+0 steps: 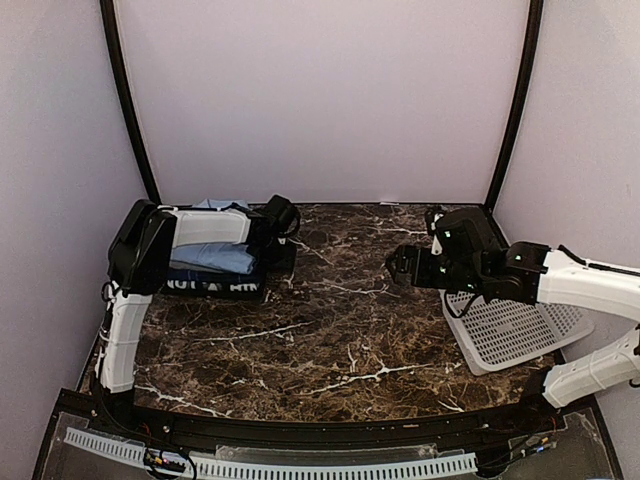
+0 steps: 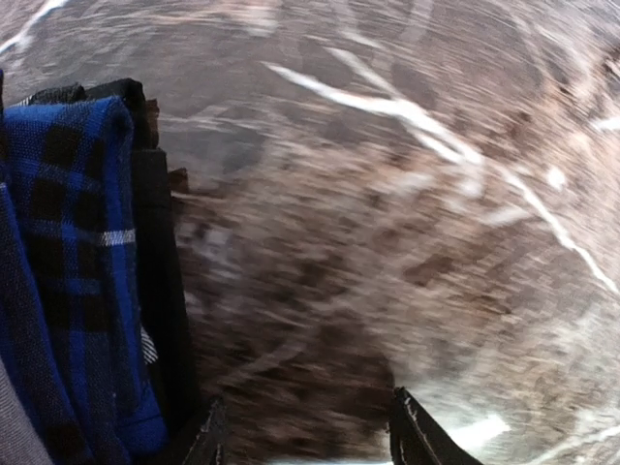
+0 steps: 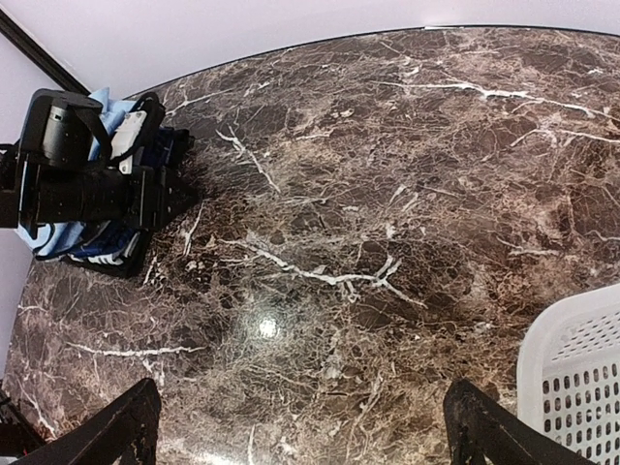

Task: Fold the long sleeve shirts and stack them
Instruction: Move the square-folded shirt to the corner of the board.

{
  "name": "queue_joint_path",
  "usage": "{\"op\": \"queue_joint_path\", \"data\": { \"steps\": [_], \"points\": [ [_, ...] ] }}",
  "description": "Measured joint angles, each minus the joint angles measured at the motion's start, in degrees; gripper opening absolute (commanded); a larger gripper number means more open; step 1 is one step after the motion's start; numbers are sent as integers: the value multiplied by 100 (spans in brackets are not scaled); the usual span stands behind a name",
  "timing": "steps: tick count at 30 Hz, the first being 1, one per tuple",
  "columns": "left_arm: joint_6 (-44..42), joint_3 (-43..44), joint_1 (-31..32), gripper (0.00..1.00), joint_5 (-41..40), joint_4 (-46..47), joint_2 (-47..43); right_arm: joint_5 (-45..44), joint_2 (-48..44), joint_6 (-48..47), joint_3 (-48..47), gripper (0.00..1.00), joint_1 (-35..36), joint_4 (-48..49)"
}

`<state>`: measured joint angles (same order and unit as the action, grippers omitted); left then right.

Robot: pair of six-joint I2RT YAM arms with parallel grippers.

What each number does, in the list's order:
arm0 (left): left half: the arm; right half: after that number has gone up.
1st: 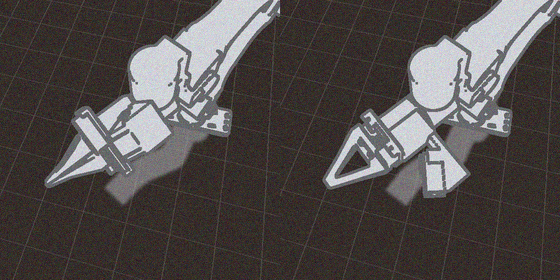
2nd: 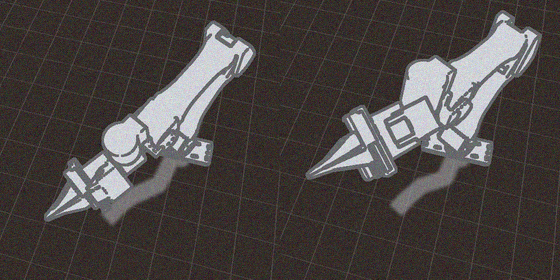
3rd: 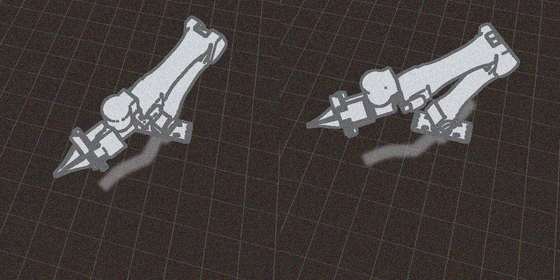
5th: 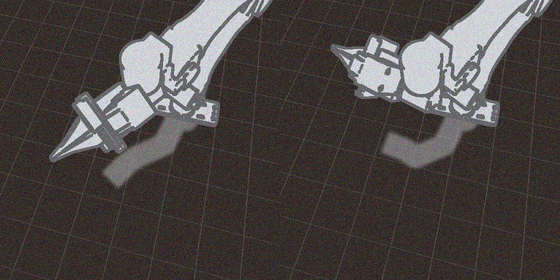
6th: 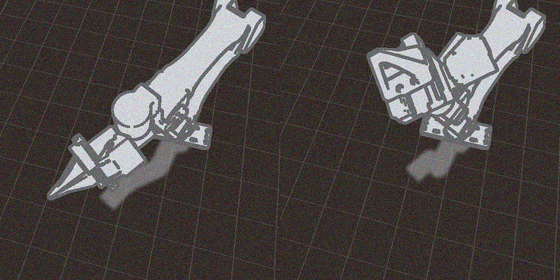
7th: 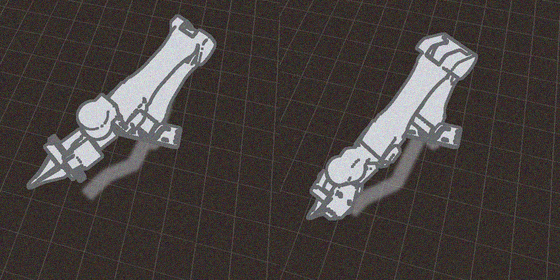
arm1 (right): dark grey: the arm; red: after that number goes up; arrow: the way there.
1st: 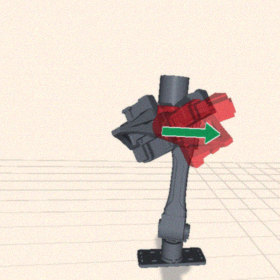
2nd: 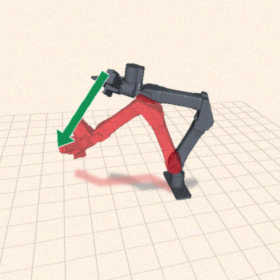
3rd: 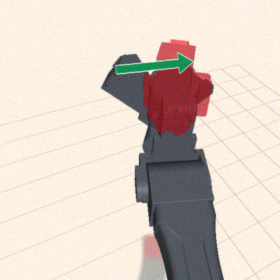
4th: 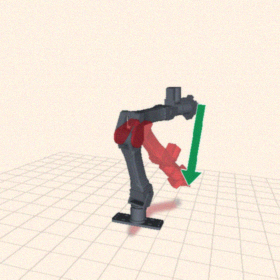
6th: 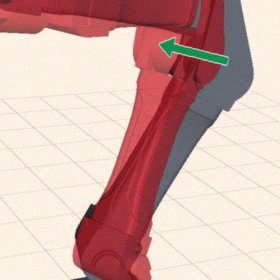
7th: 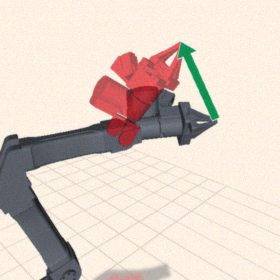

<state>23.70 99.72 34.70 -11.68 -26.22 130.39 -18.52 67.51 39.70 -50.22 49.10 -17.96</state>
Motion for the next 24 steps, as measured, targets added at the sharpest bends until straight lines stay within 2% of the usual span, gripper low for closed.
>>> {"op": "queue_joint_path", "data": {
  "steps": [12,24],
  "points": [
    [-424,-553,-1154,55,111,256,-321,101,177,-11,0,99,-4,94],
    [-592,-756,-1493,56,122,173,-494,116,229,-17,0,99,-7,114]
  ]
}}
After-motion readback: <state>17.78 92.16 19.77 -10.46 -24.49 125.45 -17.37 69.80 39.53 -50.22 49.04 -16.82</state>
